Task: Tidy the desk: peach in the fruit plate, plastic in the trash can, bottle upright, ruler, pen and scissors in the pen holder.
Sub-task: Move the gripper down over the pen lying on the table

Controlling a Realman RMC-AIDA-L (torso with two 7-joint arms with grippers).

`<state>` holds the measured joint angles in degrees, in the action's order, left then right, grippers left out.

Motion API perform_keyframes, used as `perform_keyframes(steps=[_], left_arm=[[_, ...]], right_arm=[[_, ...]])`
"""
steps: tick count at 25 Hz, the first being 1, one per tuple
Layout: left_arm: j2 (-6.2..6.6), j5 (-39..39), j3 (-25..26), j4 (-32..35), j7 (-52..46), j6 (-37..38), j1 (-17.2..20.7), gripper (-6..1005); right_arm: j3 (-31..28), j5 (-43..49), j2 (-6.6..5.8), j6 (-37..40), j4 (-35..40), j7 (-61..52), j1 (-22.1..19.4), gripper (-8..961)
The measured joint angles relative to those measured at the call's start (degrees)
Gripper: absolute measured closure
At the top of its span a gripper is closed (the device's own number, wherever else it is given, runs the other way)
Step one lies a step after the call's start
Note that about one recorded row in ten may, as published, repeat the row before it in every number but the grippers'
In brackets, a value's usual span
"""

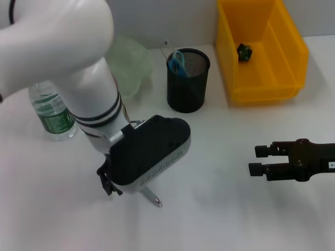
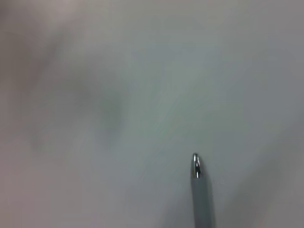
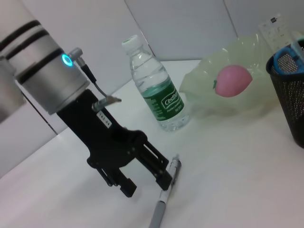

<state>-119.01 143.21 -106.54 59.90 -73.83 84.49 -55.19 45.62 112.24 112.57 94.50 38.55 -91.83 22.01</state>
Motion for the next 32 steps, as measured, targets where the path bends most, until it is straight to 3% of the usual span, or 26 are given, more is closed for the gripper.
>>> perform_keyframes(steps=[16, 22, 32], left_arm=[[-0.09, -2.55, -3.44, -4.13, 0.27, -5.23, -1.5, 282], [-0.08, -3.47, -5.24, -6.28, 0.11, -7.19, -2.24, 476], [-0.08, -3.62, -5.62, -7.55, -0.28, -8.44, -2.67, 540]], right_arm=[[0.5, -0.01, 0.64, -0.45, 0.04, 0.47, 0.45, 215], [0.48, -0.01, 0.73, -0.48, 0.03, 0.77, 0.54, 215], [0.53, -0.01, 1.07, -0.55, 0.12, 0.88, 0.73, 215]])
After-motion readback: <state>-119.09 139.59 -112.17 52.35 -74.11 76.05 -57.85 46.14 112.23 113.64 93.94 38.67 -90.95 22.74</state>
